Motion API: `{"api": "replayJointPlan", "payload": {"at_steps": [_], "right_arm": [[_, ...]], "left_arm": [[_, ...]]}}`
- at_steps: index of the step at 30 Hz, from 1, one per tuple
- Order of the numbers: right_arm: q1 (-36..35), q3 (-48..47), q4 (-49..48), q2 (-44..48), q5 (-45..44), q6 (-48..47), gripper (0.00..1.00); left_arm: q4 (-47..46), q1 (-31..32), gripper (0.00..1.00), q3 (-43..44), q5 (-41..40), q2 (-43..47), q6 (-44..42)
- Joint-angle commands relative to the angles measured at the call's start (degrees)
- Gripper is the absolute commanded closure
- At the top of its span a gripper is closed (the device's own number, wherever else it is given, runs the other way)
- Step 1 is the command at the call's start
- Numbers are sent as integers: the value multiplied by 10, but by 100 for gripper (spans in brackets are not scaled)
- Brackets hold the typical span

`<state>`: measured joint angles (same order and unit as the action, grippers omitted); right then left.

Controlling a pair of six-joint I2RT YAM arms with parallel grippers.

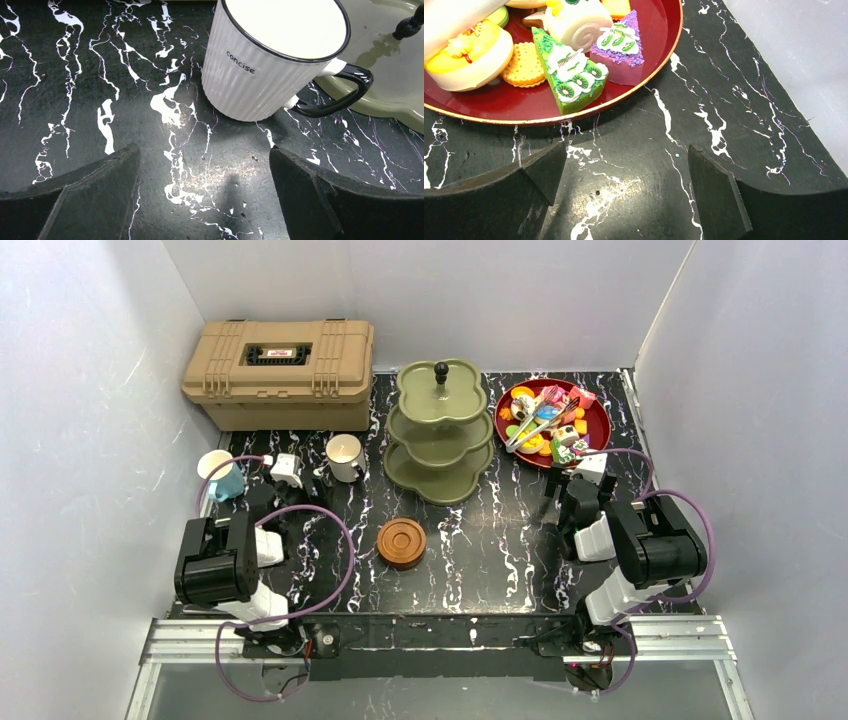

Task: Serve the afternoon tea
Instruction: Move the coaster to the center of the board.

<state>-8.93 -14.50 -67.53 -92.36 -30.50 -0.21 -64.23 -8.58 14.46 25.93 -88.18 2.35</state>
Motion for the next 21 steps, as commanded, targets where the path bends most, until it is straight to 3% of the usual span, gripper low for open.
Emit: {"api": "replayJointPlan", "payload": {"at_steps": [1, 10, 14, 18, 21], "right_arm": [[-1, -2, -28, -3, -11, -2, 0], [-1, 3, -27, 6, -33, -2, 0], [-6, 34, -48, 64, -26, -5, 0], [-7, 6, 121, 204, -88, 51, 0], [-7, -68, 337, 286, -68, 122, 0]], "left_arm": [[13, 8, 1, 11, -15, 21, -16], [13, 8, 1, 12, -16, 20, -16], [14, 5, 1, 8, -15, 33, -9], [18, 4, 1, 4, -32, 50, 0], [135, -16, 1, 41, -6, 105, 21]]}}
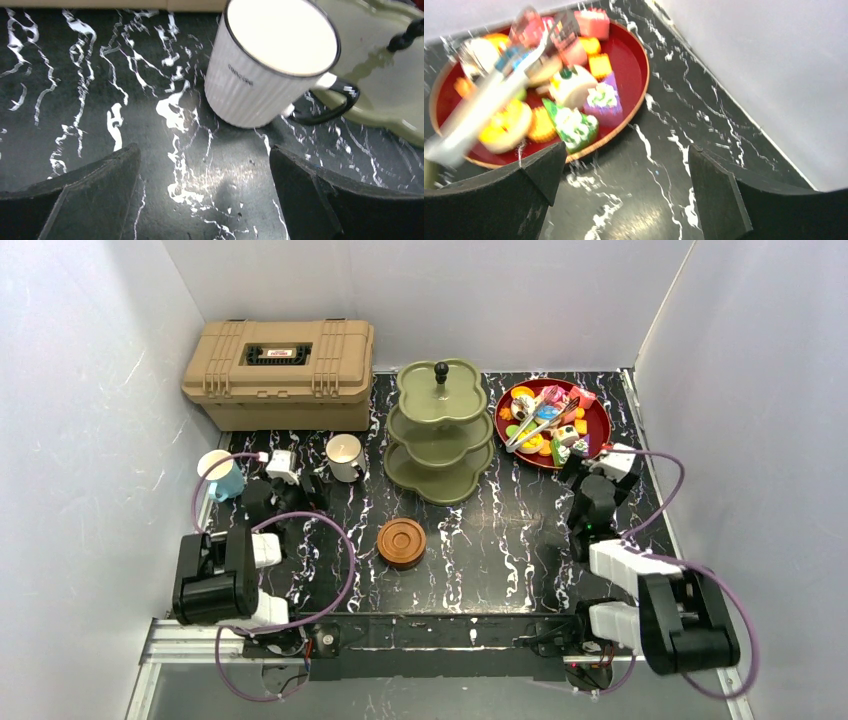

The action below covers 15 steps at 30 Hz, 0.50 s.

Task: Serve the afternoon tea
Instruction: Move the coaster to the center of the board.

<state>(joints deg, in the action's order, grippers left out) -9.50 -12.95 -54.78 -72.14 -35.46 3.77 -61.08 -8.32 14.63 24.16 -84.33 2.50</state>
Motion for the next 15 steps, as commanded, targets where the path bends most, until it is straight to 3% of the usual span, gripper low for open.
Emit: {"api": "replayJointPlan", "payload": {"at_steps": [1, 3, 4, 5, 6, 12, 15], "right_arm": [[-2, -104, 261, 97, -7, 100, 0], [-2, -151, 359, 113, 14, 117, 0], [-1, -170, 400, 115, -3, 169, 0], [-1, -187, 459, 115, -62, 244, 0], [5, -203, 527, 115, -96, 406, 0], [34, -229, 534, 171, 175, 317, 0], [16, -252, 608, 146, 241, 313, 0]], "left_arm": [[158, -24, 1, 55, 24, 97, 19], [234, -29, 1, 76, 40, 143, 18], [263, -31, 1, 81, 46, 169, 17], [296, -34, 1, 88, 54, 193, 18], [351, -39, 1, 104, 71, 216, 17], [615, -58, 1, 202, 139, 295, -21], [704, -58, 1, 243, 158, 313, -44]]}}
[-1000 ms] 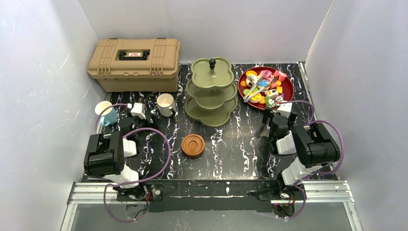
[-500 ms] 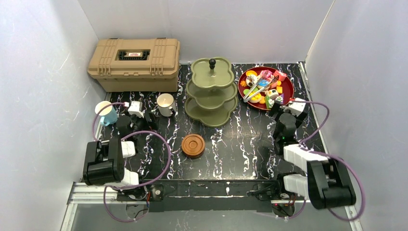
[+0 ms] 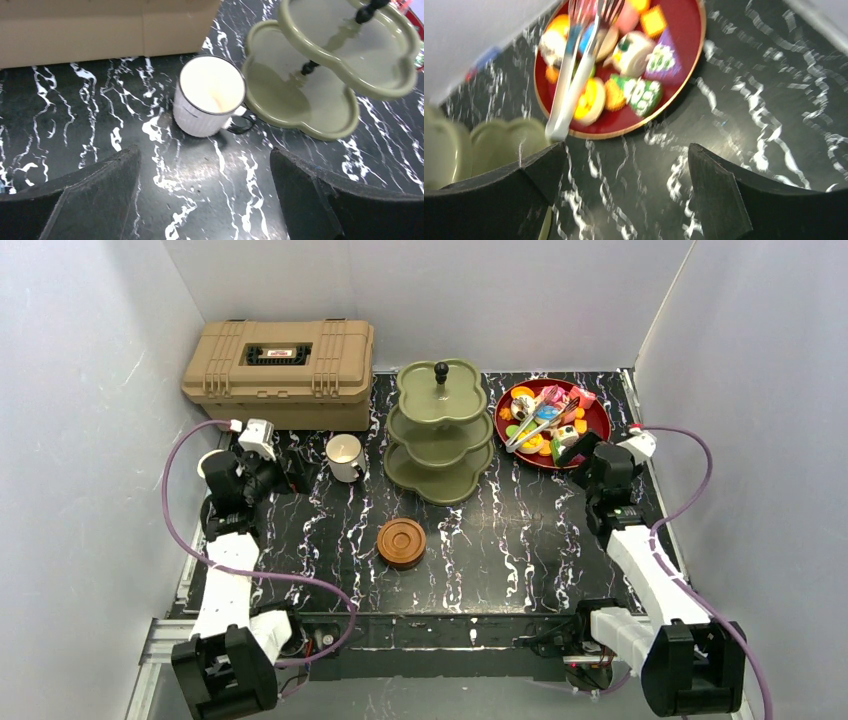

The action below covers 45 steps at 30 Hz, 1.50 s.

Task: Serve the afternoon tea
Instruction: Move the coaster to the center of the board.

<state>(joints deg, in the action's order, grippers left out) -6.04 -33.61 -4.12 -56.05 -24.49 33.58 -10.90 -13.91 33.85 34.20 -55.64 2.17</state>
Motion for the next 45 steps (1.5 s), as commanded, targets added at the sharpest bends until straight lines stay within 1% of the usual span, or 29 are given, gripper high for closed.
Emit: {"api": "replayJointPlan", "payload": {"at_steps": [1, 2, 5, 7, 8, 9, 12, 14, 15, 16, 18, 23, 27, 28, 30, 31, 40, 45], "right_arm": [[-45, -57, 135, -30, 125, 10, 0], [-83, -69, 178, -42, 96, 0, 0], [-232, -80, 225, -49, -20, -6, 0], [-302, -79, 243, -56, -53, 17, 0], [-326, -78, 249, -62, -58, 35, 5], [-348, -72, 247, -69, -58, 46, 12], [-411, -51, 217, -93, -56, 65, 42], [-440, -47, 199, -119, -63, 71, 66], [-452, -49, 189, -140, -63, 72, 77], [-460, -52, 179, -157, -63, 71, 85], [-470, -58, 149, -188, -51, 64, 99], [-496, -78, 81, -272, -39, 54, 99], [-515, -118, 64, -345, -39, 48, 99], [-521, -129, 62, -360, -39, 50, 99], [-534, -146, 58, -386, -38, 56, 99], [-542, -156, 60, -397, -39, 58, 99], [-619, -235, 88, -455, -45, 71, 99], [-645, -276, 87, -483, -37, 76, 99]], "left_arm": [[229, -2, 1, 65, 59, 27, -50], [259, -3, 1, 79, 57, 24, -62], [345, -3, 2, 114, 58, 4, -103], [390, -3, 7, 137, 61, -5, -108], [404, -3, 9, 151, 68, -7, -109], [418, -3, 11, 160, 71, -9, -110], [439, -3, 18, 184, 79, -10, -102], [448, -3, 21, 196, 74, -12, -87], [453, -3, 22, 201, 74, -13, -82], [457, -3, 22, 204, 75, -13, -79], [462, -3, 24, 205, 73, -10, -76], [464, -3, 26, 202, 43, -6, -73], [469, -3, 25, 212, 25, -13, -71], [469, -3, 24, 216, 22, -16, -68], [467, -3, 18, 218, 17, -19, -60], [464, -3, 18, 218, 16, -19, -56], [441, -3, 17, 217, 23, -32, -27], [442, -3, 17, 219, 18, -41, -29]]}}
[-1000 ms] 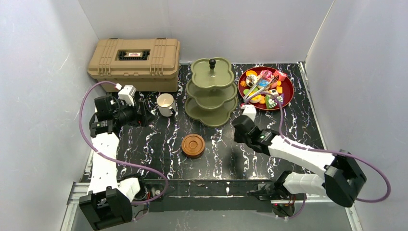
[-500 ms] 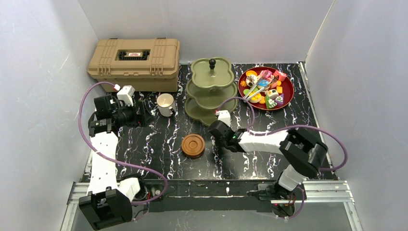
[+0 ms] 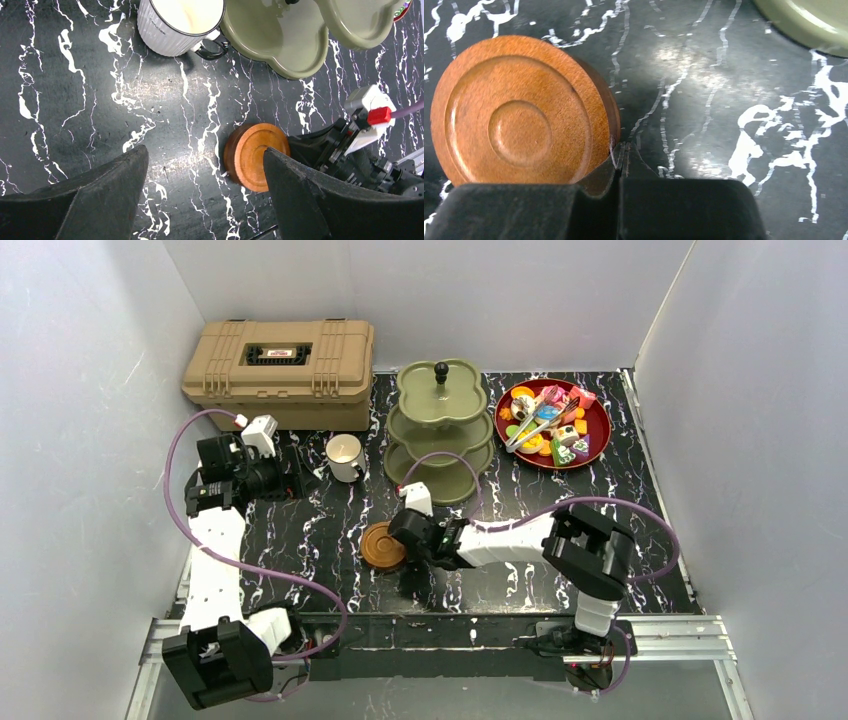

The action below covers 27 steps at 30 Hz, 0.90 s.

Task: Serve the afternoon tea
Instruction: Move the coaster to the center of the board.

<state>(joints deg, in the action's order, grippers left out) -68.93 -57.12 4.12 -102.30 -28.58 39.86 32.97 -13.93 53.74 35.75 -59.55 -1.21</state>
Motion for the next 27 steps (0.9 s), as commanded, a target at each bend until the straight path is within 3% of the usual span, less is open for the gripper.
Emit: {"api": "replayJointPlan", "payload": {"at_steps": [1, 14, 20, 23, 27], "right_arm": [[-18, -54, 3, -29, 10, 13, 99], [-44, -269, 10, -196, 47, -45, 99], [-49, -326, 53, -203, 55, -91, 99], [-47, -354, 114, -164, 22, -134, 81], [-37, -383, 196, -76, -1, -180, 48]], "left_arm": [[4, -3, 17, 20, 2, -2, 4], [32, -3, 15, 40, -5, -12, -32], [40, -3, 15, 60, -16, -30, -32], [64, -3, 16, 98, -34, -45, -10], [76, -3, 17, 132, -6, -51, -6]]}}
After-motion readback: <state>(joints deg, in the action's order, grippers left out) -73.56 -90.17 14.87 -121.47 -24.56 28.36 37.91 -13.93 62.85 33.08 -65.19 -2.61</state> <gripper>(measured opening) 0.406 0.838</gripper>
